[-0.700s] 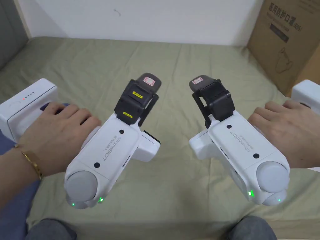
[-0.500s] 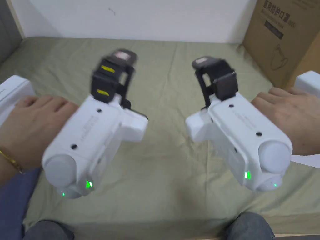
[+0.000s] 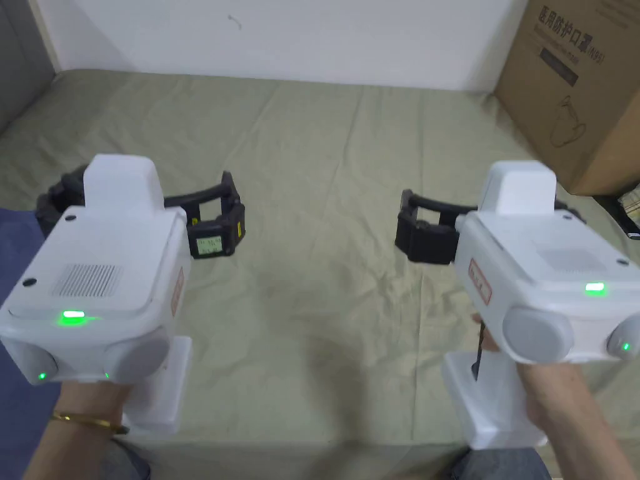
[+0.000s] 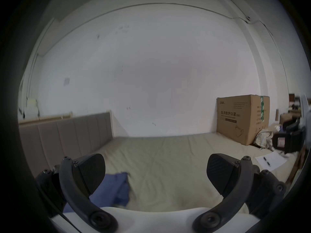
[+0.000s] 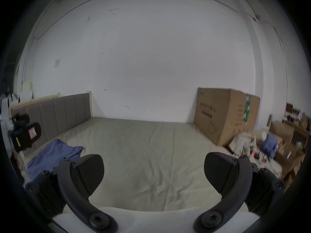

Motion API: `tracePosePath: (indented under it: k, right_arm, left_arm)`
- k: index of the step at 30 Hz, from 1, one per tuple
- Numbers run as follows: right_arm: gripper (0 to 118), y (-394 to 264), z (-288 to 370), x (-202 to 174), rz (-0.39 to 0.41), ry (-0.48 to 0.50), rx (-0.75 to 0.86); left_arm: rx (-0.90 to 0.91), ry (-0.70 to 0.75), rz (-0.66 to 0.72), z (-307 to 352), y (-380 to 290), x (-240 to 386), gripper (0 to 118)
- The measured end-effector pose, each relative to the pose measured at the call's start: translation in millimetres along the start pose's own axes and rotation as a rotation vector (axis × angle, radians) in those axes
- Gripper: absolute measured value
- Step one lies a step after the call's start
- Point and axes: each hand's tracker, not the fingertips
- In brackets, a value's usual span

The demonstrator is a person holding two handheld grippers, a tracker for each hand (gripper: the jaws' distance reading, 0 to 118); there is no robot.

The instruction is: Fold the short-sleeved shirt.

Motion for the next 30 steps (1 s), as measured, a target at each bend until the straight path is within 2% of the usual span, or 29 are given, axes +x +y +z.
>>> tracePosePath:
  k: [4,8,14,30]
  right_arm:
    - [117,-26.2,5.9,-7.5,0.036,0.006,-0.025]
    - [117,-38.2,9.7,-10.2,0.020,0.005,-0.043]
    - [117,-38.7,11.6,-9.8,-0.002,0.003,-0.046]
    - [117,-33.7,12.8,-10.3,0.004,0.029,-0.036]
  left_arm:
    - [-0.039,-0.013,-0.001,6.5,-20.7,3.8,118]
    - [-0.065,-0.025,-0.011,10.0,-30.5,3.8,118]
    - [-0.065,-0.028,-0.025,12.8,-32.8,5.3,118]
    - [-0.072,-0.048,-0.024,14.8,-34.3,6.6,118]
